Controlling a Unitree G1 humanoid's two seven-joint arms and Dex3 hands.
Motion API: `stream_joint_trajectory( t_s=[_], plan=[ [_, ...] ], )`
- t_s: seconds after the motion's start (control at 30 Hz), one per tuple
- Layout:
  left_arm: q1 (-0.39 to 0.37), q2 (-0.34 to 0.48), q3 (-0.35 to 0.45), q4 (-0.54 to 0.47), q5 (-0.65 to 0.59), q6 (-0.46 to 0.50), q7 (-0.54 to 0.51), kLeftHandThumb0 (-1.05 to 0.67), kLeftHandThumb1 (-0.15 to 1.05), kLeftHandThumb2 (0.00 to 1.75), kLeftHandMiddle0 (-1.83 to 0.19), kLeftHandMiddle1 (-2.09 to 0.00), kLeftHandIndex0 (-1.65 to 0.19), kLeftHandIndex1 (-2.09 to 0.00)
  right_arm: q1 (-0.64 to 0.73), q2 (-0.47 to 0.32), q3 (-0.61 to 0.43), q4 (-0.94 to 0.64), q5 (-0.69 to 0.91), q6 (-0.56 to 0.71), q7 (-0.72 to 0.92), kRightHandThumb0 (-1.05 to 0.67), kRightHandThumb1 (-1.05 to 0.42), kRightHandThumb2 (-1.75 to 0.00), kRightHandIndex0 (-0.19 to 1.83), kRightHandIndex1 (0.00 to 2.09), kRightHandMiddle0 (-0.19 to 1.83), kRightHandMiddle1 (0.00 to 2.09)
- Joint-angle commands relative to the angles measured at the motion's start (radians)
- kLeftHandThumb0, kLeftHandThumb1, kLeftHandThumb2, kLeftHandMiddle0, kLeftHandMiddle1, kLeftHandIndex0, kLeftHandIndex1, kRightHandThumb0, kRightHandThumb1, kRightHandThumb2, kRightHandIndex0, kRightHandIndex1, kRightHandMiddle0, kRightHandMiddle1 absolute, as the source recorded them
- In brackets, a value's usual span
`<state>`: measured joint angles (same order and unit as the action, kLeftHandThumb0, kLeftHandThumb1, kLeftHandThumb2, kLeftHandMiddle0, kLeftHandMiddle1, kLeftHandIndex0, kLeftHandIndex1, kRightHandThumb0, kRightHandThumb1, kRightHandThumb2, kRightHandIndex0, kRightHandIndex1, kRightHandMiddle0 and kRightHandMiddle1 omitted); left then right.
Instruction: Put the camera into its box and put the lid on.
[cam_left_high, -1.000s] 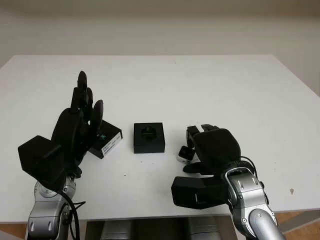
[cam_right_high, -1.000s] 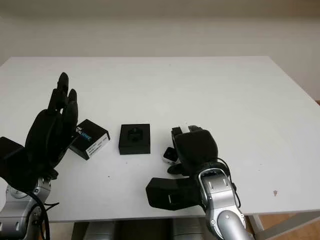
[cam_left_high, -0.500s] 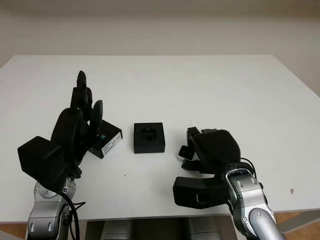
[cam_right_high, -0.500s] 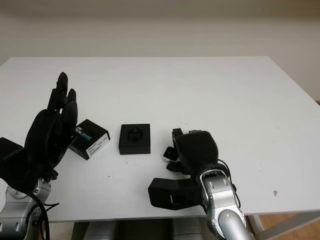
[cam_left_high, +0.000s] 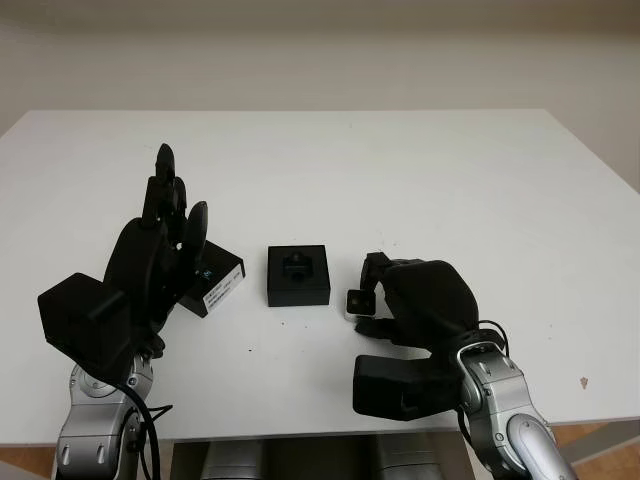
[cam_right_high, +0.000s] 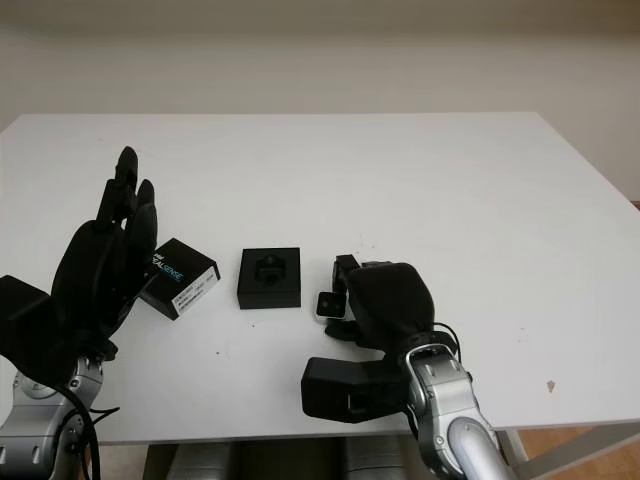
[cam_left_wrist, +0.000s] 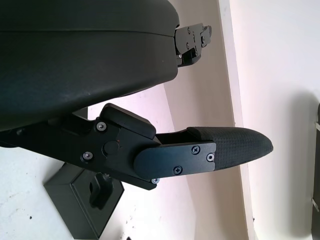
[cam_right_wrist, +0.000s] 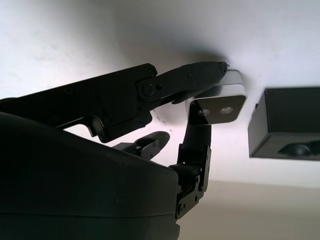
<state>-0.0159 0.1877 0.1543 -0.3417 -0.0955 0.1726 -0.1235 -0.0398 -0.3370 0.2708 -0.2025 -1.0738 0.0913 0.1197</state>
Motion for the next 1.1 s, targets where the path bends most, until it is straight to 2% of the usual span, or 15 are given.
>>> stream_joint_trajectory(
  t_s=[0.0,0.13,0.3,0.6,0.77,1.07],
  plan=[
    [0.0,-0.005,-0.001,-0.012,-0.003,-0.005,0.006,-0.83,1.05,0.55,0.19,0.0,0.19,0.0,-0.021,-0.01,-0.033,0.017,0.07,-0.047,-0.064,-0.4,-1.04,-0.1,0.6,0.12,0.38,1.34],
    [0.002,-0.005,-0.001,-0.018,-0.005,0.005,0.007,-0.83,1.05,0.54,0.19,0.0,0.19,0.0,-0.041,-0.037,-0.056,0.076,0.143,-0.125,-0.168,-0.4,-1.02,-0.06,0.63,0.14,0.44,1.34],
    [0.003,-0.005,0.001,-0.023,0.0,0.006,0.013,-0.83,1.05,0.54,0.19,0.0,0.19,0.0,-0.054,-0.049,-0.066,0.107,0.195,-0.151,-0.201,-0.39,-1.0,-0.05,0.63,0.15,0.47,1.3],
    [0.007,0.007,0.007,-0.018,-0.004,-0.007,0.001,-0.82,1.05,0.54,0.19,0.0,0.19,0.0,-0.073,0.003,-0.121,0.125,0.411,-0.083,-0.13,-0.4,-1.04,-0.06,0.57,0.12,0.39,1.48],
    [0.009,0.015,0.007,-0.014,0.001,-0.014,-0.006,-0.82,1.05,0.55,0.19,0.0,0.19,0.0,-0.118,0.034,-0.167,0.167,0.579,-0.056,-0.068,-0.4,-1.05,-0.09,0.5,0.08,0.39,1.49],
    [0.018,0.013,0.014,-0.03,-0.004,0.004,-0.002,-0.83,1.05,0.54,0.19,0.0,0.19,0.0,-0.264,0.041,-0.222,0.331,0.834,-0.142,0.035,-0.49,-1.05,-0.11,0.35,0.01,0.43,1.46]
  ],
)
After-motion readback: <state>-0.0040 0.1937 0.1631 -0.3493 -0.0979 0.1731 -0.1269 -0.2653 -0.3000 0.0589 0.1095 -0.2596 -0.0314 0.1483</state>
